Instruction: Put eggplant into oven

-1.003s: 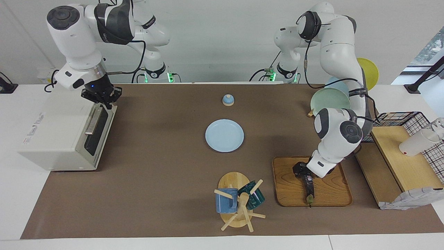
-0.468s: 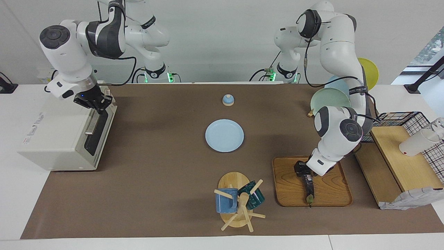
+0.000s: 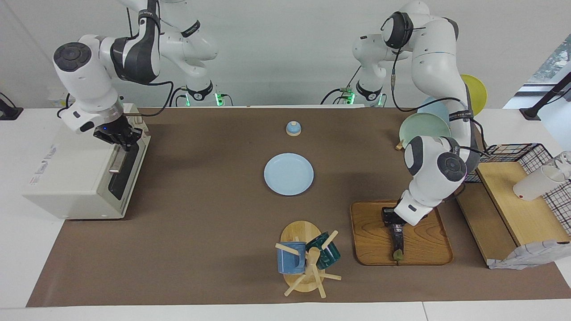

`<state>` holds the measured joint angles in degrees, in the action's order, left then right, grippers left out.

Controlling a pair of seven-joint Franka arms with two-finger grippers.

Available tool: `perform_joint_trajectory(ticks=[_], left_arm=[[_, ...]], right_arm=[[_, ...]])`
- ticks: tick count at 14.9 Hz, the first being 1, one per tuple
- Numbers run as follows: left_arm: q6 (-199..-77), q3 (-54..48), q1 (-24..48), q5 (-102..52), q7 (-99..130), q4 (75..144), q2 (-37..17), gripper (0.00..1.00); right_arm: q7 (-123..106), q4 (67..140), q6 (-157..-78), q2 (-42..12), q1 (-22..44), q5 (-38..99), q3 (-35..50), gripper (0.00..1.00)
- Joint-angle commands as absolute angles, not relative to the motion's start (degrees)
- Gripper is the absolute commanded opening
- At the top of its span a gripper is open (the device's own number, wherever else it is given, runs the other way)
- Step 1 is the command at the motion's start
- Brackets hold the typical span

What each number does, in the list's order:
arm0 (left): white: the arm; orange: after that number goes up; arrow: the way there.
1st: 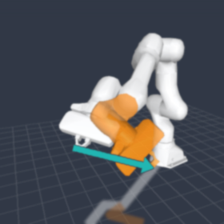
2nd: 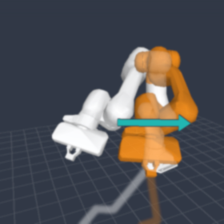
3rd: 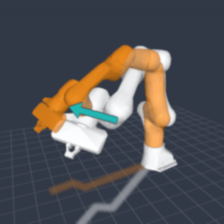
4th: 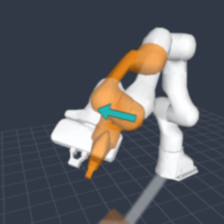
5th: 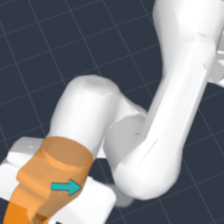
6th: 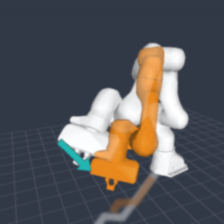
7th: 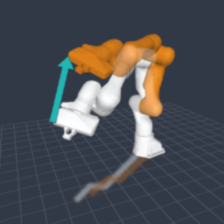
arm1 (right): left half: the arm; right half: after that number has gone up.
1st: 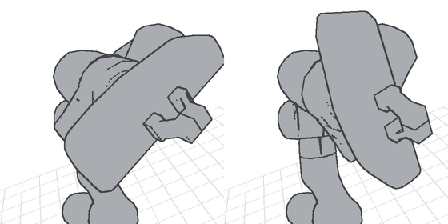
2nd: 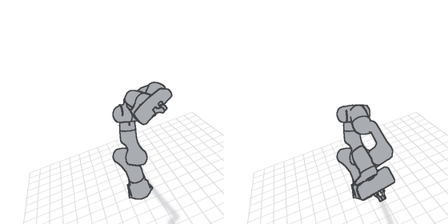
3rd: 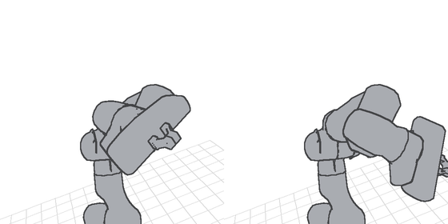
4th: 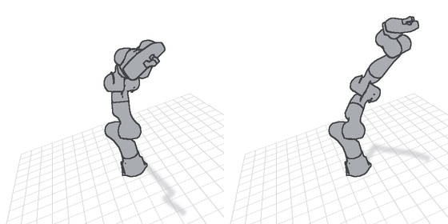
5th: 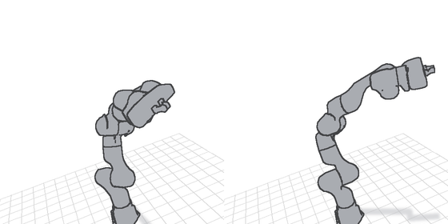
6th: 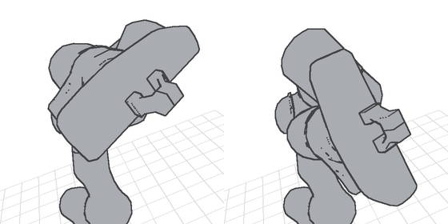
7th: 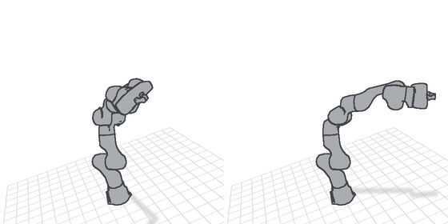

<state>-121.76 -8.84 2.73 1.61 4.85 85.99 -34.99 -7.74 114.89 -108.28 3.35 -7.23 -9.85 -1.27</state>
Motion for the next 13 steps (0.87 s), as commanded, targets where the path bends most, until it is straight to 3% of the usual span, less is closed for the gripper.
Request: perform_joint_trajectory(ticks=[1, 2, 3, 10, 13], left_arm=[[-120.42, -8.61, 2.81, 2.90, 4.48, 86.57, -33.93, 0.14], [-119.89, -8.61, 2.81, 2.81, 4.57, 86.40, -33.93, 0.01], [-119.53, -8.61, 2.81, 2.55, 4.66, 86.31, -33.58, 0.00], [-106.63, -9.40, 3.42, -1.49, 11.84, 87.27, -22.34, 0.00], [-103.01, -9.93, 8.94, -1.84, 21.58, 89.20, -18.03, 0.00]], right_arm=[[-9.40, 116.54, -109.51, 4.48, -8.26, -10.46, -0.79, 0.00], [-9.58, 116.54, -109.51, 4.48, -8.26, -10.46, -0.79, 0.00], [-10.02, 116.80, -109.60, 4.48, -8.26, -10.46, -0.79, 0.00], [-12.04, 119.27, -112.67, 4.48, -8.35, -10.37, -0.79, 0.00], [-12.04, 119.27, -112.94, 4.48, -8.96, -10.02, -0.79, 0.00]])
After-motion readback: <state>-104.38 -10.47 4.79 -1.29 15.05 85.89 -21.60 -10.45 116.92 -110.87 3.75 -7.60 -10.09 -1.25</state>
